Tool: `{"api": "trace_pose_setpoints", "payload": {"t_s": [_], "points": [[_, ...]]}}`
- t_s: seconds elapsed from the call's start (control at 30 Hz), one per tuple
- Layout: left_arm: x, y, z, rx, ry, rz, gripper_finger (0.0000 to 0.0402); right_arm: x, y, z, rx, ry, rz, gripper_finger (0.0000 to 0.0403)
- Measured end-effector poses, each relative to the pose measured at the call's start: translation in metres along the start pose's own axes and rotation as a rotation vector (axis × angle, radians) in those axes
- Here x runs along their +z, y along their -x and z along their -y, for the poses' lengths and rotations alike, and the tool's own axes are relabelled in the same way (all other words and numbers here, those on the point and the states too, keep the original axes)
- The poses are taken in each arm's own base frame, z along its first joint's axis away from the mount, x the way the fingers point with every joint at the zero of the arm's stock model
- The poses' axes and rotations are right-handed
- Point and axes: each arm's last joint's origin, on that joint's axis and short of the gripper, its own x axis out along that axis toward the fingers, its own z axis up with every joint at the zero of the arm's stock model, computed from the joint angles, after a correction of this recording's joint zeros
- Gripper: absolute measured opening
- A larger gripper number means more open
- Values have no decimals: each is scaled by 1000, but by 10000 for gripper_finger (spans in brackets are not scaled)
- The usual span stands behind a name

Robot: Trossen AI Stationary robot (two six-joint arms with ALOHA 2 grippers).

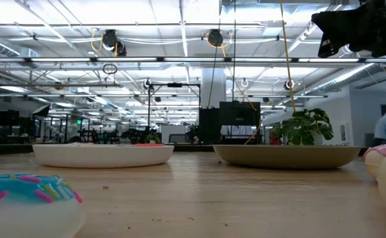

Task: Pick & Place donuts
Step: Put the small blue doughnut on the white plate

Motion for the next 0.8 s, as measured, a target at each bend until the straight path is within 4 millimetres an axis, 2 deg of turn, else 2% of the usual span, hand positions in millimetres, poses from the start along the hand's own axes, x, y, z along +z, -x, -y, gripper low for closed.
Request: {"api": "trace_pose_setpoints", "payload": {"t_s": [0.2,0.33,0.5,0.6,0.8], "points": [[-30,3,15,-1,-20,4,13,0,0,1,-35,21,-5,0],[-38,8,12,-42,40,92,6,-1,0,3,-112,16,-22,0],[-59,-1,3,-53,81,145,5,-1,0,4,-131,8,-23,0],[-76,-15,8,-54,67,215,6,-1,0,4,-130,5,-22,0],[-103,-57,22,-105,84,377,5,0,0,4,-131,7,-15,0]]}}
